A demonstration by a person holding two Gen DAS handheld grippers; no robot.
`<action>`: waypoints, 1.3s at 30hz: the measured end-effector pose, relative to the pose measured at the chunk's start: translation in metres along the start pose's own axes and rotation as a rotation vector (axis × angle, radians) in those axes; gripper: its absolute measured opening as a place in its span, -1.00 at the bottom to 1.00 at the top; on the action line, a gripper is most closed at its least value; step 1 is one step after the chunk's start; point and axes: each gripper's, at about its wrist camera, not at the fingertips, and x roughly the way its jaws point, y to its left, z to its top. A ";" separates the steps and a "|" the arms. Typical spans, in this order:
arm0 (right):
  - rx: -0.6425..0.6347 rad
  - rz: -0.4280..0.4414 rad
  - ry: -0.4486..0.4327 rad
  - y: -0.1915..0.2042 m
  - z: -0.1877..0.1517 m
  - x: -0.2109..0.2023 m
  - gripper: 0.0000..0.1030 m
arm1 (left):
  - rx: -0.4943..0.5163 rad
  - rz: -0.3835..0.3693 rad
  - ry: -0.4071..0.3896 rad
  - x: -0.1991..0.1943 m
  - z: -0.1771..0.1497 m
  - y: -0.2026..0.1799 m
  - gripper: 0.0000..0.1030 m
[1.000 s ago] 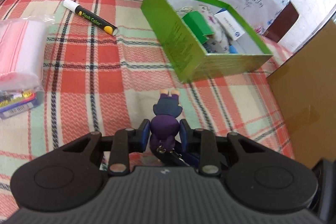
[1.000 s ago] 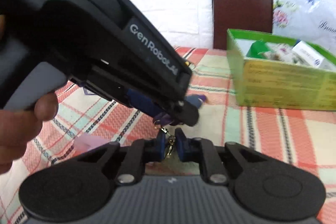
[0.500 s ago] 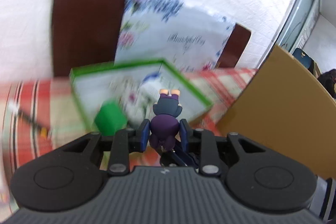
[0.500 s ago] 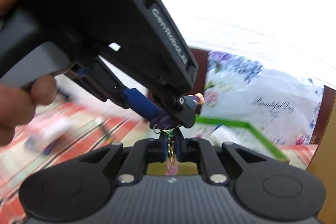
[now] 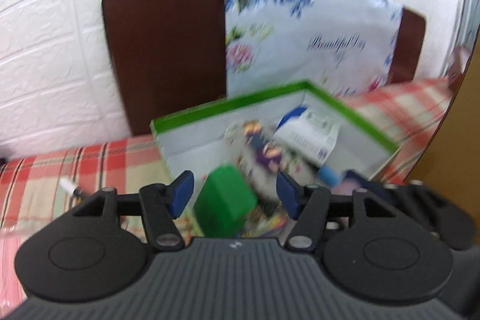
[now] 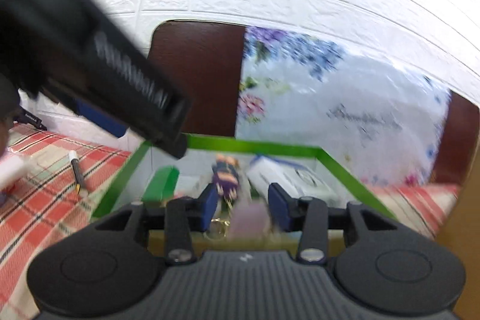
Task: Organize objects
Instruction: 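Carry the keychain figure with the left gripper and drop it into the green box, then move the right gripper toward the clear zip bag with red contents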
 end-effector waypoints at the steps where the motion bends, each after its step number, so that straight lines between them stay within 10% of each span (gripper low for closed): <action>1: 0.042 -0.003 0.006 0.002 -0.005 -0.011 -0.18 | 0.006 0.014 0.003 -0.002 -0.004 0.001 0.22; 23: 0.315 0.065 0.301 -0.025 -0.080 -0.097 0.12 | 0.012 0.110 0.061 -0.082 -0.107 0.002 0.36; 39: 0.299 0.107 0.228 -0.020 -0.090 -0.103 0.46 | -0.111 0.179 0.127 -0.079 -0.183 0.044 0.72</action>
